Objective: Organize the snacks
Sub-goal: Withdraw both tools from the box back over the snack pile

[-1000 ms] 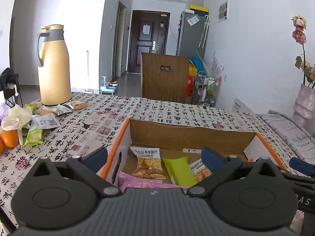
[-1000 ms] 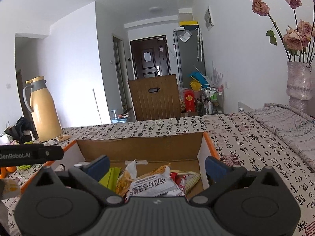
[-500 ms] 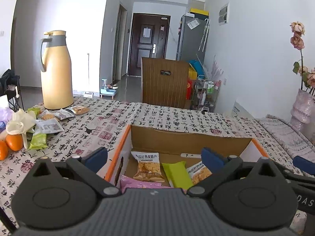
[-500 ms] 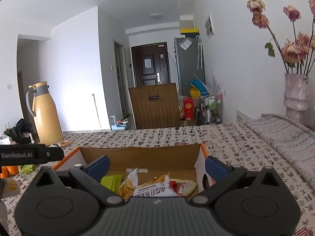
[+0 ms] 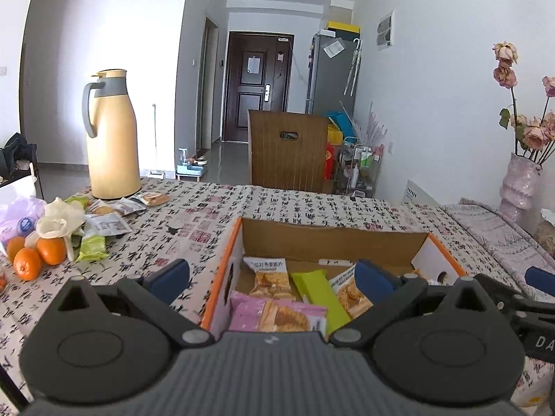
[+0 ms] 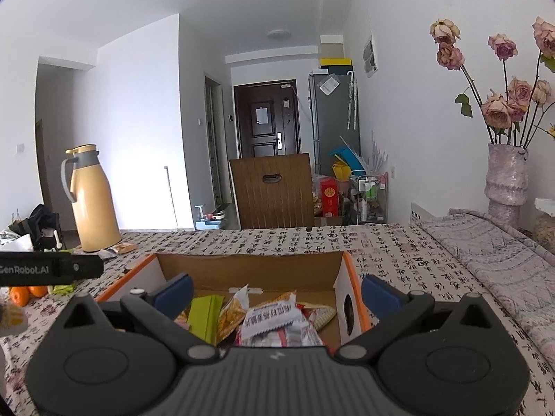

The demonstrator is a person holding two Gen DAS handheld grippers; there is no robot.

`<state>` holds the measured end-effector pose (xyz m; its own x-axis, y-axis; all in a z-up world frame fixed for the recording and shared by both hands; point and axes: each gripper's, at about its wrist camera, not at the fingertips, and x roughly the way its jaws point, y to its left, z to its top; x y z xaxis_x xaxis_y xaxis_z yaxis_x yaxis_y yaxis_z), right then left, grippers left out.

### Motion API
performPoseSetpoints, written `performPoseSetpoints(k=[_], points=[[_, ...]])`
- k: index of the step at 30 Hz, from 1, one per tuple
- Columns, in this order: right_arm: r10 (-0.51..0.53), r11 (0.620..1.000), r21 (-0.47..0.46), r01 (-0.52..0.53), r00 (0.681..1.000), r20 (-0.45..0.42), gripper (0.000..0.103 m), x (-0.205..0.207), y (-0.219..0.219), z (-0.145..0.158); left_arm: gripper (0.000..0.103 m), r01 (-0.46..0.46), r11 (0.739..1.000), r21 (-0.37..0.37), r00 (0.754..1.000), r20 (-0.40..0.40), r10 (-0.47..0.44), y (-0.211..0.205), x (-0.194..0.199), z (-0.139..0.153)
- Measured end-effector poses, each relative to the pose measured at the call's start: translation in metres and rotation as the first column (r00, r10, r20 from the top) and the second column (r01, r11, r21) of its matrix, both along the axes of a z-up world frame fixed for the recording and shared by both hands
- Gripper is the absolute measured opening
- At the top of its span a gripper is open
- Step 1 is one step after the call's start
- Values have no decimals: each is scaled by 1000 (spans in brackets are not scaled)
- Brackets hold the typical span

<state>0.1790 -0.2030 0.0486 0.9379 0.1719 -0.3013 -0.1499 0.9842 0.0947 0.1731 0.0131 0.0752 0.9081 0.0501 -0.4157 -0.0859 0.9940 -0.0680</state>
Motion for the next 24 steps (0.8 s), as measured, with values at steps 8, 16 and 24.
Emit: performPoseSetpoints(k=[8,16,24], points=[[14,1000,-3,-14,1000,-19,103,-34,2,-8,103,2,1000,9,1000,-16,-1,11,-32,-11],[20,1000,-3,-21,998,-59,103,-59,1,-22,103,22,1000,14,997,-69,-21,20,-53,-33],[23,1000,3,-23,994,-111,103,-74,-1,-40,103,45,999,6,995,-89,-44,25,-67,-55]])
